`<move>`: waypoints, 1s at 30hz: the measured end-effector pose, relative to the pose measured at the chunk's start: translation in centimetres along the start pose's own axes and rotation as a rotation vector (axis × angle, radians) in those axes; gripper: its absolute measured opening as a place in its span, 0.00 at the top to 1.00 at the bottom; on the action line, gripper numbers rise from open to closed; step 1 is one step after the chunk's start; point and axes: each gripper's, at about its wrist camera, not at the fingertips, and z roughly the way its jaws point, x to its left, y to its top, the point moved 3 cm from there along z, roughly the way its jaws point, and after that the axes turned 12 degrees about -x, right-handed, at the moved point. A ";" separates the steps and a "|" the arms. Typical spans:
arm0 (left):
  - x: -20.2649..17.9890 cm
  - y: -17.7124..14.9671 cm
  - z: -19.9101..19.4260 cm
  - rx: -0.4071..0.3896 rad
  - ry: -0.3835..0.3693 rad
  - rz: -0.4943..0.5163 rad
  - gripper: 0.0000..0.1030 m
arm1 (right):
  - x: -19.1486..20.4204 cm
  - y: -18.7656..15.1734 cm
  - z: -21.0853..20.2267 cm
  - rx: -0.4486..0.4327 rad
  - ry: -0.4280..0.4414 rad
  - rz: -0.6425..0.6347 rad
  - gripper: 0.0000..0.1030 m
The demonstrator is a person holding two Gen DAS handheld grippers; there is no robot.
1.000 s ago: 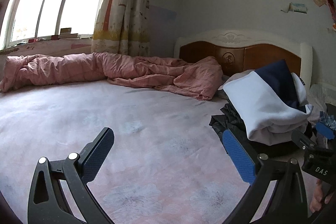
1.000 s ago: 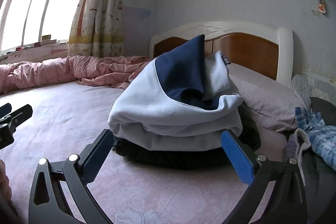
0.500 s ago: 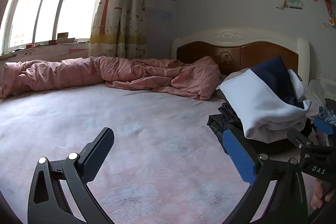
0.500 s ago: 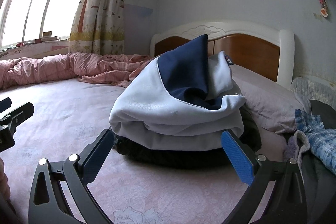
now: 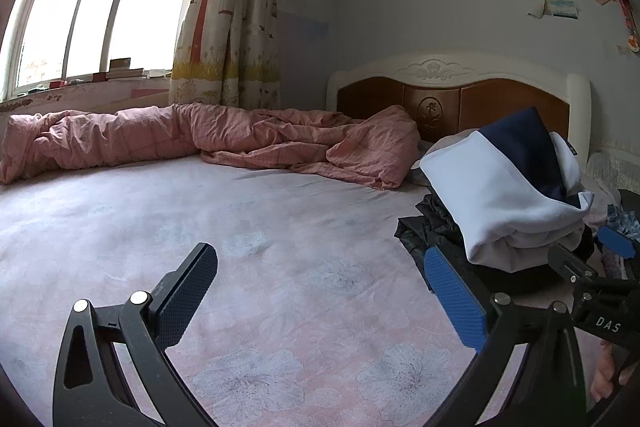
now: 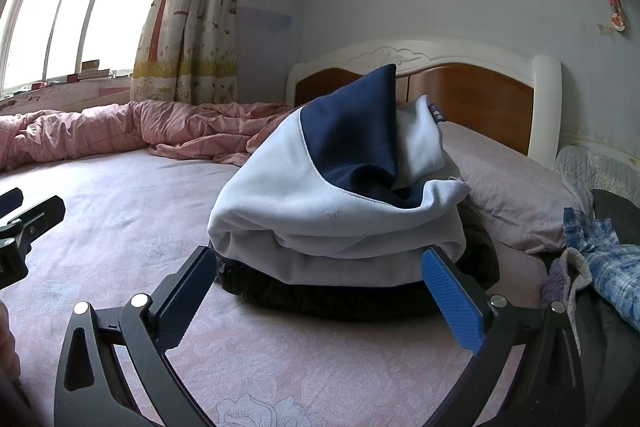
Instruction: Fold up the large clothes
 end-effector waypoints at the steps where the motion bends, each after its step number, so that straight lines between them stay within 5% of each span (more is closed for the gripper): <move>1: 0.0 0.0 0.0 0.001 0.000 -0.001 0.00 | 0.0 0.0 0.0 0.001 0.000 0.000 0.00; 30: -1.6 -0.5 -0.3 -0.017 -0.026 0.072 0.00 | 0.9 -0.1 -0.8 0.001 0.008 -0.005 0.00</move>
